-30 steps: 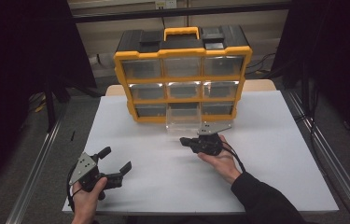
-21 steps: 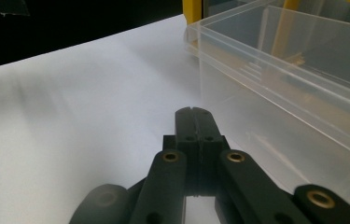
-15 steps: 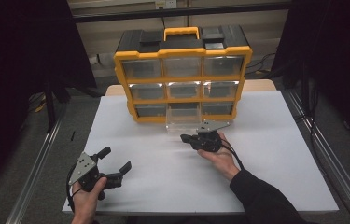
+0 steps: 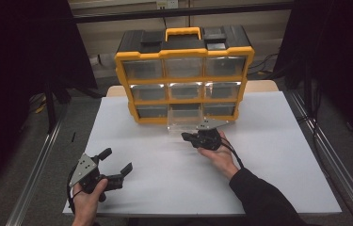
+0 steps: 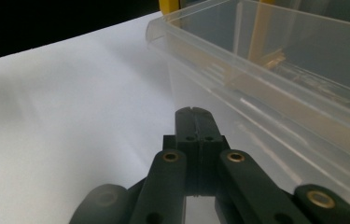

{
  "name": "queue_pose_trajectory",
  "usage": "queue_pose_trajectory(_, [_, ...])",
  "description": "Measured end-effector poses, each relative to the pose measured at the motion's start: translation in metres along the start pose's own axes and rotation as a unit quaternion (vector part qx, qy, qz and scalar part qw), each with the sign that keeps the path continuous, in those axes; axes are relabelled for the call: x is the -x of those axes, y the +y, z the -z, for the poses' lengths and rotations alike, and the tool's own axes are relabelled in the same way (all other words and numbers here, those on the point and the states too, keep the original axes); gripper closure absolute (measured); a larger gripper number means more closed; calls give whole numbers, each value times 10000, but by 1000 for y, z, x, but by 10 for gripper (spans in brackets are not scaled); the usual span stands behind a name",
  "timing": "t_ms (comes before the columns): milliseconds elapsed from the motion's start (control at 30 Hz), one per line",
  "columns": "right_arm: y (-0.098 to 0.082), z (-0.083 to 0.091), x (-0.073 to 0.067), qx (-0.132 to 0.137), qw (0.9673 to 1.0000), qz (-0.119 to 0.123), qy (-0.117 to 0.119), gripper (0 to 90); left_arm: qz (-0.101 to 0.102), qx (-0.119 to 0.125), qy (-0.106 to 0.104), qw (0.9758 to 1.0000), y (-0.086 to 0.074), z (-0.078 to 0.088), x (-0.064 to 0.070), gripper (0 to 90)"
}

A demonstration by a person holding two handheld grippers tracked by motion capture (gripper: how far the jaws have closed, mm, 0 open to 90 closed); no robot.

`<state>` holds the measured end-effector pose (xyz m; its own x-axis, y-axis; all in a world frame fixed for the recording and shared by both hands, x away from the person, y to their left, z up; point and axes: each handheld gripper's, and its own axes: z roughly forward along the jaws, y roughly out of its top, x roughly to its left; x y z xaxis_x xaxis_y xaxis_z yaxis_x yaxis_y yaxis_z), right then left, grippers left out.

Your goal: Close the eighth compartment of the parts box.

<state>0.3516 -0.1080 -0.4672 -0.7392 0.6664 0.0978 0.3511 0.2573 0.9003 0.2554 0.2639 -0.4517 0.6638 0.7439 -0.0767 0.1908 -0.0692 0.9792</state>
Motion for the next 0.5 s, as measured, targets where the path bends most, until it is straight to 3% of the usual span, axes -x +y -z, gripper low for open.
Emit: queue_pose_trajectory(500, [-2,-4,6,118,9999,-47,-87,900,17,6,4,10000,0,0,0,28])
